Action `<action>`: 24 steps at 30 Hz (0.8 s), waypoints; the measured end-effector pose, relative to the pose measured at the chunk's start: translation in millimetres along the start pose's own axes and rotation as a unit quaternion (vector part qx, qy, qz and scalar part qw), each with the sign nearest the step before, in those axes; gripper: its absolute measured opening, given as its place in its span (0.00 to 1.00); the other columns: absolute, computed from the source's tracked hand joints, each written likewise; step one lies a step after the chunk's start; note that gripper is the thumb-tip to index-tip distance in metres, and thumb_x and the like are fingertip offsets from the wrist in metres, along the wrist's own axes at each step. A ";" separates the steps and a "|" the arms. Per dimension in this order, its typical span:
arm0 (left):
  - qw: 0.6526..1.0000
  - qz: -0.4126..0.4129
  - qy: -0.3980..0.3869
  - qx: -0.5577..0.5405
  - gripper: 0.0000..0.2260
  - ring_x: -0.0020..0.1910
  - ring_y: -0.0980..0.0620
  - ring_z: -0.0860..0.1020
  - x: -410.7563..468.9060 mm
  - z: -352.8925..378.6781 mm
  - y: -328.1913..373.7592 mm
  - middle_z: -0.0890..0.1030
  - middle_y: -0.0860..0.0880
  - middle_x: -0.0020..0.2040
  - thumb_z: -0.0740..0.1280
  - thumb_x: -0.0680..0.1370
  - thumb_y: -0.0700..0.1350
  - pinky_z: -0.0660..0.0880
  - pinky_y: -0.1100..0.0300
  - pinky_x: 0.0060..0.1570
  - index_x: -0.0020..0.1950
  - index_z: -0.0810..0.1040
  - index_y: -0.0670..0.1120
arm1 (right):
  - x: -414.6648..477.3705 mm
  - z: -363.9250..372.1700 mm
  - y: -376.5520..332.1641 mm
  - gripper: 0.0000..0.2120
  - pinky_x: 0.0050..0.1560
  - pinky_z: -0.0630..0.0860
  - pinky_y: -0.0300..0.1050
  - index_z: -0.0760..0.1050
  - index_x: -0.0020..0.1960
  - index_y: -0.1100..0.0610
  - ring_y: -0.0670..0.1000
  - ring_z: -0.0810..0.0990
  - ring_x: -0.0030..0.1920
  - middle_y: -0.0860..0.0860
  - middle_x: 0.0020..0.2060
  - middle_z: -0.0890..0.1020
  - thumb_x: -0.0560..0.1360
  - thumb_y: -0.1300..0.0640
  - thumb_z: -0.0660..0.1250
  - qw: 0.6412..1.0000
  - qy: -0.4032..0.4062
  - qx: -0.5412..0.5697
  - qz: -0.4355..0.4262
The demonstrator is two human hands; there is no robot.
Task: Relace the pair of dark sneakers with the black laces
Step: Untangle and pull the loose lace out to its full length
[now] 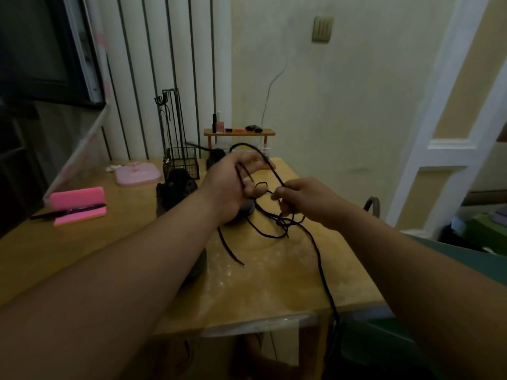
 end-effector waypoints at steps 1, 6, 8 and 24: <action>0.999 -0.004 -0.029 -0.028 0.20 0.25 0.53 0.65 -3.4 10.0 1.3 0.86 0.44 0.57 0.53 0.87 0.51 0.75 0.56 0.42 0.66 0.79 0.41 | 0.8 4.8 -4.4 0.13 0.49 0.80 0.48 0.84 0.54 0.58 0.52 0.83 0.42 0.58 0.42 0.85 0.85 0.52 0.64 1.000 -0.004 -0.001 -0.010; 0.987 0.076 0.039 -0.138 0.14 0.26 0.54 0.60 -0.5 -5.1 44.9 0.68 0.52 0.32 0.54 0.86 0.52 0.66 0.61 0.29 0.50 0.75 0.47 | 5.1 11.1 13.6 0.14 0.54 0.81 0.50 0.84 0.56 0.58 0.54 0.86 0.48 0.56 0.45 0.87 0.86 0.52 0.63 0.996 -0.024 -0.078 0.025; 0.989 0.106 0.087 0.050 0.15 0.27 0.53 0.62 0.6 -20.9 52.5 0.67 0.52 0.30 0.56 0.86 0.53 0.69 0.58 0.31 0.48 0.76 0.47 | 4.2 6.3 23.0 0.15 0.56 0.81 0.53 0.84 0.55 0.58 0.55 0.85 0.49 0.55 0.46 0.87 0.86 0.50 0.62 0.994 -0.013 -0.094 0.049; 0.961 0.066 0.025 0.266 0.13 0.27 0.52 0.65 0.2 0.5 -7.2 0.69 0.50 0.28 0.64 0.86 0.47 0.62 0.57 0.30 0.45 0.81 0.46 | 0.2 23.8 -48.6 0.16 0.35 0.72 0.47 0.61 0.65 0.61 0.49 0.76 0.38 0.54 0.43 0.76 0.82 0.61 0.65 0.991 -0.002 -0.111 -0.074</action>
Point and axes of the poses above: each hand's wrist, its own x-axis towards the middle knuckle, its own z-axis out of the palm, y = z × x, the point moved 6 cm from there along x, towards the middle knuckle
